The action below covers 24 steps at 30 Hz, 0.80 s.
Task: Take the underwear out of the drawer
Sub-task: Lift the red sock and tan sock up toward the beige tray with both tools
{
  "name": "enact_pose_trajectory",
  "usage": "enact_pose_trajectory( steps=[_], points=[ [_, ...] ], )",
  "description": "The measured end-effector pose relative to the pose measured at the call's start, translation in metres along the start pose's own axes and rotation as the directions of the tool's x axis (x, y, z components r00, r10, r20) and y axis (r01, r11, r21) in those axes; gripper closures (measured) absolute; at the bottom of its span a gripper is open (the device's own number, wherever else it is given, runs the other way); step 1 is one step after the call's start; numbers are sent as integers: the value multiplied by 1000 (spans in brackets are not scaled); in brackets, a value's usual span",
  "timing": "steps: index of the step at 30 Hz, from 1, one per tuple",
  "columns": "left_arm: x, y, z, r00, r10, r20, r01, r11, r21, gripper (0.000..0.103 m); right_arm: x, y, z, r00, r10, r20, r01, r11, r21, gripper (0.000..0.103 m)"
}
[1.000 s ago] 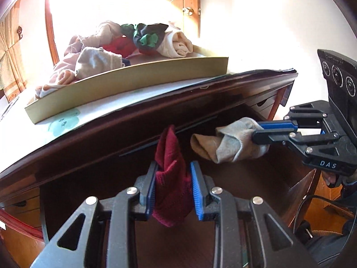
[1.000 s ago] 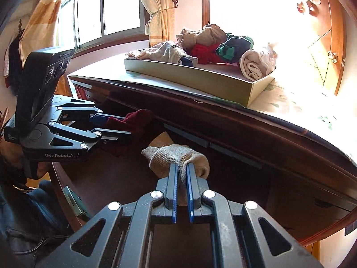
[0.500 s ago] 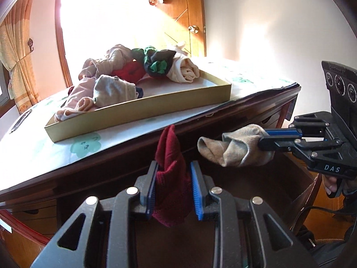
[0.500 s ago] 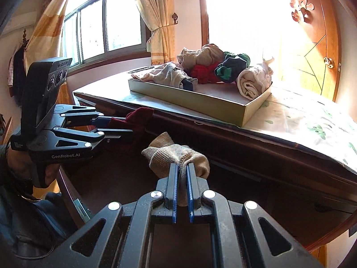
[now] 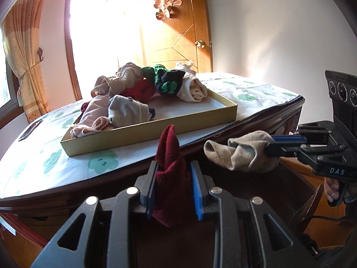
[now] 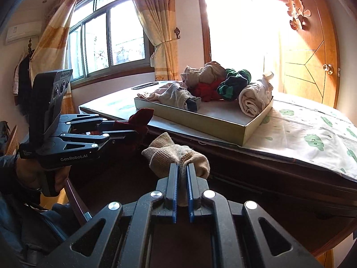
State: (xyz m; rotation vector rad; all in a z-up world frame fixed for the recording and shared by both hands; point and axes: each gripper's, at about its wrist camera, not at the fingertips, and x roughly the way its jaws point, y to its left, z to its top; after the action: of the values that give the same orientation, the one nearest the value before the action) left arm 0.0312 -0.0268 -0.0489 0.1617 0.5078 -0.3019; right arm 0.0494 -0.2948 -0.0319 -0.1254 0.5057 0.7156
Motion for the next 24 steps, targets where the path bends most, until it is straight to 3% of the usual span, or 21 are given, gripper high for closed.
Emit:
enact_pose_trajectory(
  steps=[24],
  points=[
    [-5,22,71,997,22,77,-26,998,56,77,-11,-10,59,993,-7,119,9,1000,-11,95]
  ],
)
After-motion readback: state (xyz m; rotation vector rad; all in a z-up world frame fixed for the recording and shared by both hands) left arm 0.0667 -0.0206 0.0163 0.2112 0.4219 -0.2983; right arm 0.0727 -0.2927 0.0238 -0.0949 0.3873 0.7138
